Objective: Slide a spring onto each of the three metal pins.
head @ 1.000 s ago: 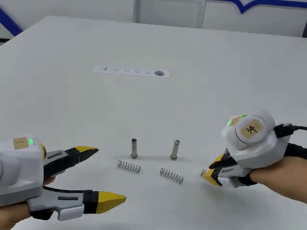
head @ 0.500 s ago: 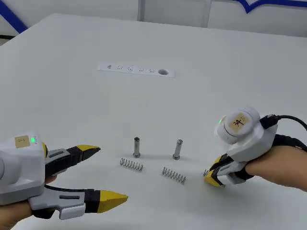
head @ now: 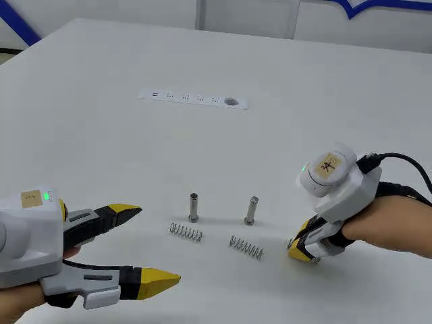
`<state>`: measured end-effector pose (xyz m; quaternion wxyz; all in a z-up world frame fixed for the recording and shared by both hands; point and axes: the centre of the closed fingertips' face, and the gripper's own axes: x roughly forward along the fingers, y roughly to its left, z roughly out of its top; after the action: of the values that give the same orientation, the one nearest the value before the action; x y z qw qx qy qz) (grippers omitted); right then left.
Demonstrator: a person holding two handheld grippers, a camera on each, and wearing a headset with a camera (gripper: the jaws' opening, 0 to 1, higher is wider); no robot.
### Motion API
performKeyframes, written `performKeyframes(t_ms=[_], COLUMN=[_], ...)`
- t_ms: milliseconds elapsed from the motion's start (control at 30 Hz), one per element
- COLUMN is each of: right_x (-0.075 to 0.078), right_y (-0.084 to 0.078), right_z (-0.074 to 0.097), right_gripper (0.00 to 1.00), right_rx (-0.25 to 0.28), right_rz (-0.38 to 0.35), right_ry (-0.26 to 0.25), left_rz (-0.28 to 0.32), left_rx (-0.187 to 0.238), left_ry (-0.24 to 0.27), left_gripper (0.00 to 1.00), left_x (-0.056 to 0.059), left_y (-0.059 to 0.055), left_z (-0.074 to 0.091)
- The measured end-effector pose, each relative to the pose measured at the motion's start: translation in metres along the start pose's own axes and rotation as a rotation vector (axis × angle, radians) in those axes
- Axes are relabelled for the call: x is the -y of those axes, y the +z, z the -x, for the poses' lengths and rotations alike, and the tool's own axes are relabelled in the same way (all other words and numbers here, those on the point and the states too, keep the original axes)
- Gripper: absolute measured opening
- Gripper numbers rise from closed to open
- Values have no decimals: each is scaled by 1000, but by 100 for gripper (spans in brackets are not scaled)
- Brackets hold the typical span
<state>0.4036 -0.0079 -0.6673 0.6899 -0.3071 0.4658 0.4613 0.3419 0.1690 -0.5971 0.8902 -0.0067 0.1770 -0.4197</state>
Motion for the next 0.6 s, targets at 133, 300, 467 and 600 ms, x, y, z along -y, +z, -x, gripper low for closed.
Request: performKeyframes(t_ms=[133, 300, 467, 600], right_x=[0, 1, 3, 3], right_y=[0, 0, 3, 4], right_z=[0, 4, 12, 17], right_gripper=[12, 12, 12, 12], right_rx=[1, 22, 55, 76], right_rz=[-3, -14, -24, -32], right_ry=[-3, -14, -28, -39], left_rz=[0, -1, -2, -7], left_rx=[1, 1, -4, -2], left_ry=[-1, -2, -6, -11], left_gripper=[84, 83, 83, 83], left_x=[0, 0, 0, 2], left_y=[0, 1, 0, 2], left_z=[0, 0, 0, -2])
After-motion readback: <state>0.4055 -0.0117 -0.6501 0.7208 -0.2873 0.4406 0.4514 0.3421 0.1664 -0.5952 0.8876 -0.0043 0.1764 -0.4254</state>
